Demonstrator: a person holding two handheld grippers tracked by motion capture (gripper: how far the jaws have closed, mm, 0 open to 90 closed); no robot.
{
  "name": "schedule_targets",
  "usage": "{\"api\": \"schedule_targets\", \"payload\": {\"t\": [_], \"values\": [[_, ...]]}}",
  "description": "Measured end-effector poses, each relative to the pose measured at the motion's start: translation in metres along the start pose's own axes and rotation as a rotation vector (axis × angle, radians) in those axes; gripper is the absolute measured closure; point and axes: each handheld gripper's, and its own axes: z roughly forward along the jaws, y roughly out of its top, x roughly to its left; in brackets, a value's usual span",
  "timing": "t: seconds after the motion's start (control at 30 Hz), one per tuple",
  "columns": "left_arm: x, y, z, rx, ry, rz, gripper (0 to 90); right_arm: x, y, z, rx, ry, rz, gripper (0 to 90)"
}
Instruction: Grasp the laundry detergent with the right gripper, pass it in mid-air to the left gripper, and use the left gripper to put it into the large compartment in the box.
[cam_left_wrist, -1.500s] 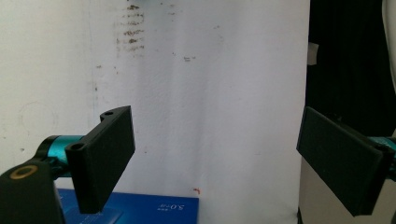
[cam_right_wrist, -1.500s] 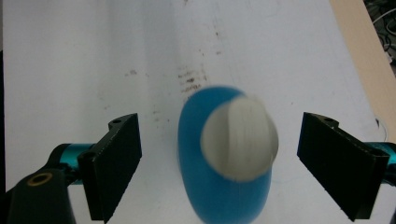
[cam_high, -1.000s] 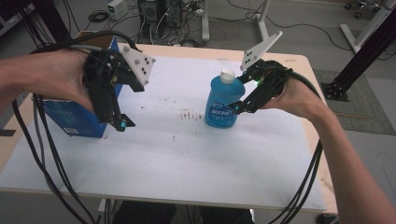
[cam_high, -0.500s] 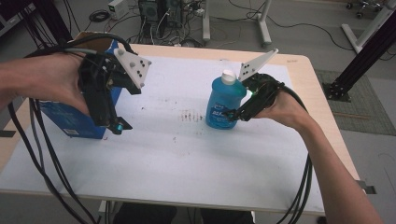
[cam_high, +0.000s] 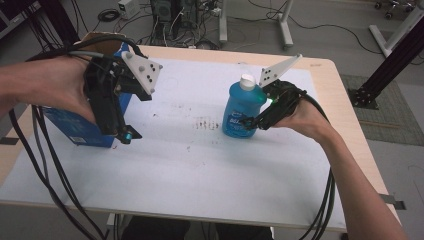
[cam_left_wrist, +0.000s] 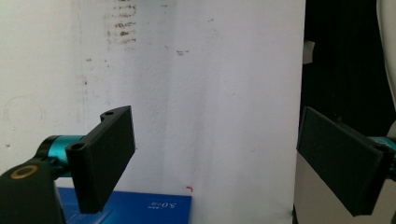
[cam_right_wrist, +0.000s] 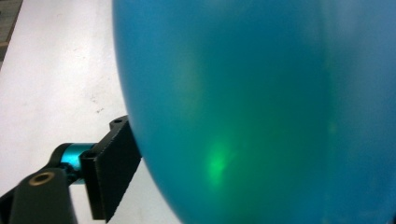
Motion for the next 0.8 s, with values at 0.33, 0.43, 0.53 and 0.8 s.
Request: {"api": "schedule_targets", "payload": {"t": [0.33,0.43,0.53,0.8], "values": [[0.0,-0.0004,0.0009,-0.001,0.0,-0.006,11.5,-0.0007,-0.0006,0.0039,0.002,0.006,0.004,18.7],[0.0005,-0.0011,0.001,0.002,0.0,-0.002,11.5,-0.0014,-0.0011,0.0046,0.003,0.006,0.003,18.9],[0.0003,-0.0014,0.0014,0.0,0.002,-0.007,11.5,-0.0009,-0.0008,0.0031,-0.005,0.011,-0.005,24.6],[0.0008,-0.0014,0.0021,0.001,-0.001,-0.006,11.6,-0.0008,-0.0006,0.0019,-0.017,0.01,-0.009,27.0]]}}
